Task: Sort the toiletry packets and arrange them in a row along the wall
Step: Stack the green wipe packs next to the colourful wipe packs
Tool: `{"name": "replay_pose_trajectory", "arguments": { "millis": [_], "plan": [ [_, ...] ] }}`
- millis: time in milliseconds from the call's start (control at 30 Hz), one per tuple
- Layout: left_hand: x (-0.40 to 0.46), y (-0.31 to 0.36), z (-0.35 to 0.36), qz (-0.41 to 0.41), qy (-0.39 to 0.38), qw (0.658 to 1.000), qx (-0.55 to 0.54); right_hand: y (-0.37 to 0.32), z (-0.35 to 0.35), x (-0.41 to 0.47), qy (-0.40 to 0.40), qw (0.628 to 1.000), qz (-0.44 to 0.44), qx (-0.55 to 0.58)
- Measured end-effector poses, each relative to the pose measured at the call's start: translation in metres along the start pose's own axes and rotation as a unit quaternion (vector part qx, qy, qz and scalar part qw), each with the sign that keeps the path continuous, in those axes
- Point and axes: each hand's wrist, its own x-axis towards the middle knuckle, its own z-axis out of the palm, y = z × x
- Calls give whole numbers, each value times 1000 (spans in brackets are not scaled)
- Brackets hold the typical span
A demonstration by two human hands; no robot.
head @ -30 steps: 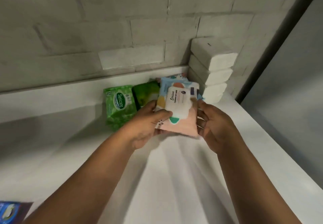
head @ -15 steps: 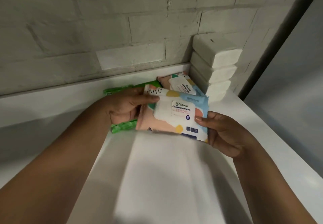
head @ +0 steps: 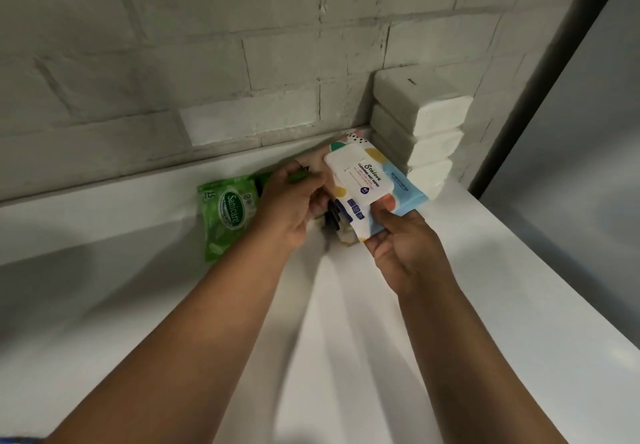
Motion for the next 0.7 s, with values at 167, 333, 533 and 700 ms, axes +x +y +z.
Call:
{"name": "replay_pose_trajectory", "arguments": {
  "millis": [167, 333, 533, 700],
  "plan": [
    [23, -7, 5, 30, 93, 994, 46, -1, 8, 6, 71, 987, -20, -143],
    [38, -6, 6, 44, 117, 986, 107, -6, 9, 7, 91, 957, 9, -274],
    [48, -4, 4, 47, 79, 986, 139, -4, 5, 14, 107, 948, -39, -296],
    [50, 1, 6, 33, 68, 987, 138, -4, 7, 19, 129, 945, -47, -296]
  ]
}}
